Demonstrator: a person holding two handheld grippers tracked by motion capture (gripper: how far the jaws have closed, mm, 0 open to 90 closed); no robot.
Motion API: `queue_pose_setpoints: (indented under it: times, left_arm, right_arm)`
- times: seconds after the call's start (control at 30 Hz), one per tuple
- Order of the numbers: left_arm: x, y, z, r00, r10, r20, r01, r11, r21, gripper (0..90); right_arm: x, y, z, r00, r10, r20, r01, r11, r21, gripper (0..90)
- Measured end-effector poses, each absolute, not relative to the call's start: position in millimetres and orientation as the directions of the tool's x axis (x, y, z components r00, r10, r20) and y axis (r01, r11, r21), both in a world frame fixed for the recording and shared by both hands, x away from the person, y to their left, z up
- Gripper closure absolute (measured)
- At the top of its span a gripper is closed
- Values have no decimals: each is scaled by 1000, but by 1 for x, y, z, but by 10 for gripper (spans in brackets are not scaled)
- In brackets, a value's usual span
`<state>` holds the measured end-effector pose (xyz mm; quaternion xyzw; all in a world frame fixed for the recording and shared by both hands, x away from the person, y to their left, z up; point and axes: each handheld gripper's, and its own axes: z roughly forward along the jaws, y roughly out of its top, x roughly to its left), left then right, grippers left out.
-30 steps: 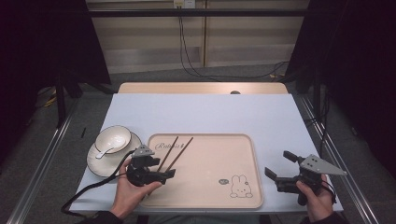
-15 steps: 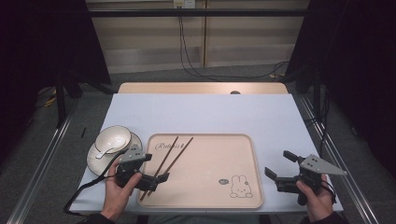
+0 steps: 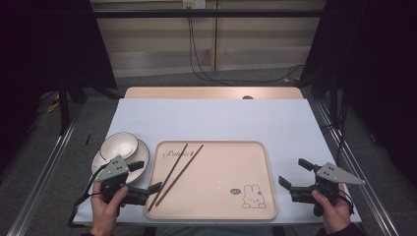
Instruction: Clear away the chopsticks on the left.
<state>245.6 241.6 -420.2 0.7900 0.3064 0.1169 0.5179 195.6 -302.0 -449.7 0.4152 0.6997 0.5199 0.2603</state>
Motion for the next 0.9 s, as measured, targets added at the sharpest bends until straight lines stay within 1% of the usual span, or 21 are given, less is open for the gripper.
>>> queue_pose_setpoints:
  times: [0.03, 0.1, 0.2, 0.27, 0.47, 0.5, 0.53, 0.57, 0.6, 0.7, 0.73, 0.77, 0.8, 0.83, 0.87, 0.9]
  left_arm:
    - [244, 247, -420, 780, 611, -134, 356, -258, 898, 30]
    - [244, 257, -419, 766, 632, -117, 353, -260, 899, 26]
    - [244, 271, -420, 744, 654, -138, 349, -205, 914, 26]
    - [240, 276, -417, 725, 680, -103, 329, -211, 921, 25]
    - [233, 290, -416, 713, 695, -92, 312, -197, 929, 22]
    - [232, 293, -419, 707, 694, -135, 322, -146, 935, 22]
    - [232, 296, -421, 702, 698, -142, 333, -145, 932, 22]
    - [231, 299, -423, 686, 716, -130, 337, -154, 929, 22]
    - [230, 302, -425, 677, 723, -134, 333, -138, 933, 22]
    - [225, 307, -431, 666, 734, -133, 326, -125, 937, 22]
    - [224, 309, -434, 666, 734, -133, 331, -130, 935, 22]
    - [225, 313, -433, 678, 717, -160, 336, -110, 935, 22]
    - [224, 315, -432, 676, 720, -155, 315, -92, 944, 21]
    - [225, 315, -433, 667, 728, -157, 315, -84, 945, 20]
    - [226, 317, -433, 674, 724, -148, 319, -104, 942, 19]
    - [226, 318, -433, 672, 723, -158, 324, -96, 941, 19]
  right_arm:
    - [196, -302, -450, -517, 853, 67, 310, 114, 944, 39]
    - [196, -302, -450, -516, 854, 70, 313, 111, 943, 39]
    - [196, -302, -450, -513, 856, 64, 311, 115, 943, 38]
    - [196, -302, -450, -516, 854, 69, 311, 112, 944, 39]
    - [196, -302, -450, -515, 854, 72, 313, 110, 943, 39]
    - [196, -302, -450, -518, 852, 73, 313, 110, 943, 39]
    - [196, -302, -450, -516, 854, 72, 312, 109, 944, 39]
    - [196, -302, -450, -515, 855, 69, 312, 112, 944, 39]
    - [197, -302, -450, -518, 852, 70, 312, 113, 943, 38]
    - [197, -302, -450, -521, 851, 69, 313, 115, 943, 38]
    - [196, -302, -450, -521, 851, 69, 312, 115, 943, 38]
    - [197, -302, -450, -520, 852, 68, 311, 115, 943, 38]
    - [196, -302, -450, -520, 851, 68, 311, 115, 943, 38]
    - [196, -302, -450, -521, 851, 65, 311, 118, 943, 37]
    - [196, -302, -450, -516, 854, 63, 312, 119, 942, 37]
    - [197, -302, -450, -518, 853, 64, 313, 120, 942, 35]
